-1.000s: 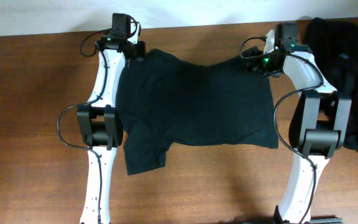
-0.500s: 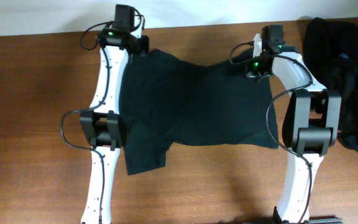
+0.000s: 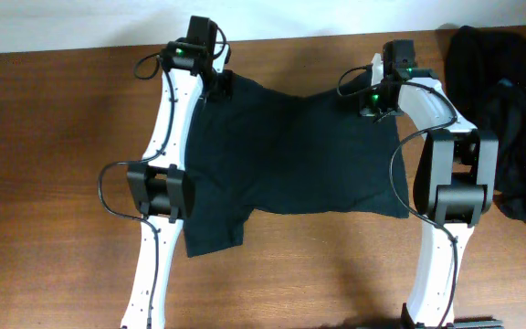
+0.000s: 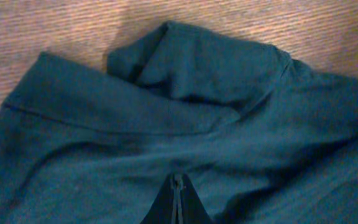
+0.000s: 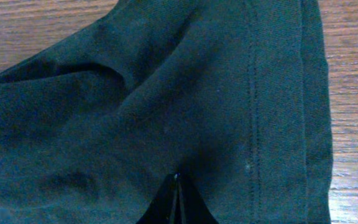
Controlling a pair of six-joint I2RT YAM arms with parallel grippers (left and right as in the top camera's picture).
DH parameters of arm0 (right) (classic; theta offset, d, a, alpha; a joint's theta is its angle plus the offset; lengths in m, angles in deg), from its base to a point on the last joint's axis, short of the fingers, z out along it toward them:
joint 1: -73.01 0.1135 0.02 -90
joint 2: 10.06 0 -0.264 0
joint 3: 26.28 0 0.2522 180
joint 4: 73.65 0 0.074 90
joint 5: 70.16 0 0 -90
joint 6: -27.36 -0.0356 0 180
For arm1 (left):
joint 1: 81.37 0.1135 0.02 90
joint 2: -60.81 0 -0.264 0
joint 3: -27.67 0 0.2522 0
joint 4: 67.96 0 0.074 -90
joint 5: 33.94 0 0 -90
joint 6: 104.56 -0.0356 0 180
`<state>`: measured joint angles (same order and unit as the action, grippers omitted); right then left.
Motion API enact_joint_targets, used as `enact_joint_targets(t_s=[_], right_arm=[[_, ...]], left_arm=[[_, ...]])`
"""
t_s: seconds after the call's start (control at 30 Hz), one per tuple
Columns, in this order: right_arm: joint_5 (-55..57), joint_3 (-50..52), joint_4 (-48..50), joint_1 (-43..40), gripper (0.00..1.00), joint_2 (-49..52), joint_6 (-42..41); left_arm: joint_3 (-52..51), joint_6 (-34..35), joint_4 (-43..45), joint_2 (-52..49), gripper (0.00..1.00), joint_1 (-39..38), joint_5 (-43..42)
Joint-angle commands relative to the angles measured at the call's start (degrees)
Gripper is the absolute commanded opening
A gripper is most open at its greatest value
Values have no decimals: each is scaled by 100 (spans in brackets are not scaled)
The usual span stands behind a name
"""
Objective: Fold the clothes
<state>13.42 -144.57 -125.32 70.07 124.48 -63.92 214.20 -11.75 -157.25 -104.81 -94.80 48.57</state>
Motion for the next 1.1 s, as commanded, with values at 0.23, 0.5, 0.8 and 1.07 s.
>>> enact_joint_targets(t_s=[0.23, 0.5, 0.8, 1.07], right_arm=[[92, -55, -74, 42, 4, 278, 20], [94, -55, -120, 42, 4, 278, 17], [114, -55, -179, 42, 4, 278, 20], [116, -55, -177, 39, 4, 278, 22]], left_arm=[[-17, 59, 240, -507, 0, 48, -66], [-48, 59, 579, -706, 0, 96, -17], [-59, 66, 1108, -1185, 0, 376, -20], [160, 103, 1209, -1158, 6, 660, -20]])
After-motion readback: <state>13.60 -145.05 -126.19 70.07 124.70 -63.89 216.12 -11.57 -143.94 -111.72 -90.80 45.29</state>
